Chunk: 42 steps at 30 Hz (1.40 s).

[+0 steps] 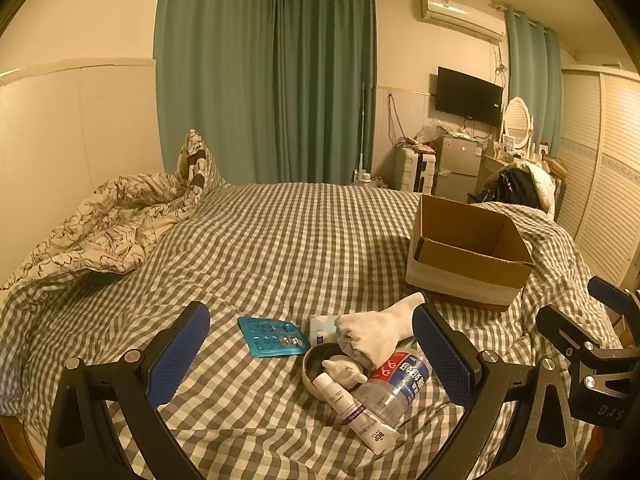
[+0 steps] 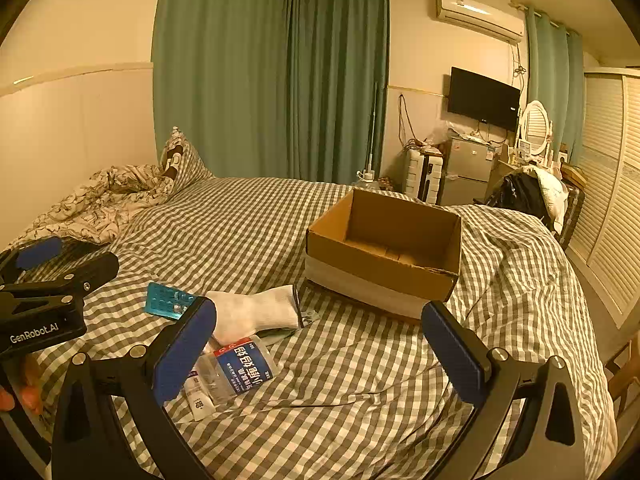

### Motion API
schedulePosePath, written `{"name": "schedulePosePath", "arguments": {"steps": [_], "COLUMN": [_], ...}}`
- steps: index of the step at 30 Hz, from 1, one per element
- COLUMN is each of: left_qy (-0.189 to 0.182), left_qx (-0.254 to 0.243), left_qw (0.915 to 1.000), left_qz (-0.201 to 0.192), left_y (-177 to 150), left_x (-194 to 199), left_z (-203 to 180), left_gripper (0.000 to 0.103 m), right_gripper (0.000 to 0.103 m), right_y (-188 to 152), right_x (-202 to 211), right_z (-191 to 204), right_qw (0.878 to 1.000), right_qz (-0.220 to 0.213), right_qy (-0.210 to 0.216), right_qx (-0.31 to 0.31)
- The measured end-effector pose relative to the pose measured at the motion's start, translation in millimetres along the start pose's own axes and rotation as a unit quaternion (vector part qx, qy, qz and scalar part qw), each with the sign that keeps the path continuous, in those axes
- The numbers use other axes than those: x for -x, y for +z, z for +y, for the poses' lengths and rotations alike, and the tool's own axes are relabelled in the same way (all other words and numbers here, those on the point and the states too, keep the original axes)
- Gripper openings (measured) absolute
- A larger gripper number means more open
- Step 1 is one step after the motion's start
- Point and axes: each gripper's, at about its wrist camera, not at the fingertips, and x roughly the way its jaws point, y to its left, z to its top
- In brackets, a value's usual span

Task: Organize objects
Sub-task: 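Move both tools toward the pile of items beside the box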

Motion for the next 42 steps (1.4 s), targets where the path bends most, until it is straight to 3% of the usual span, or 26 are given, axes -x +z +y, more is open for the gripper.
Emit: {"name": "schedulePosePath", "arguments": {"steps": [31, 42], "left_qy": [0.012, 0.034], "left_qx": [-0.007, -0.021], "left_qw": [0.9998, 0.9977], "left_qz": [-0.01, 0.055], "left_y": [3, -31], "left_x": [15, -31], "left_z": [-7, -15], "left_gripper": [0.103, 0.103], "right_gripper": [0.103, 0.103], "right_y": [-1, -11], "right_x": [15, 3], "right_z": [-1, -18], "right_qw": [1.0, 1.0], "right_qz": [0.0, 0.014], "right_qy": [0.022, 0.018], "right_qx": [0.019, -0.001]}}
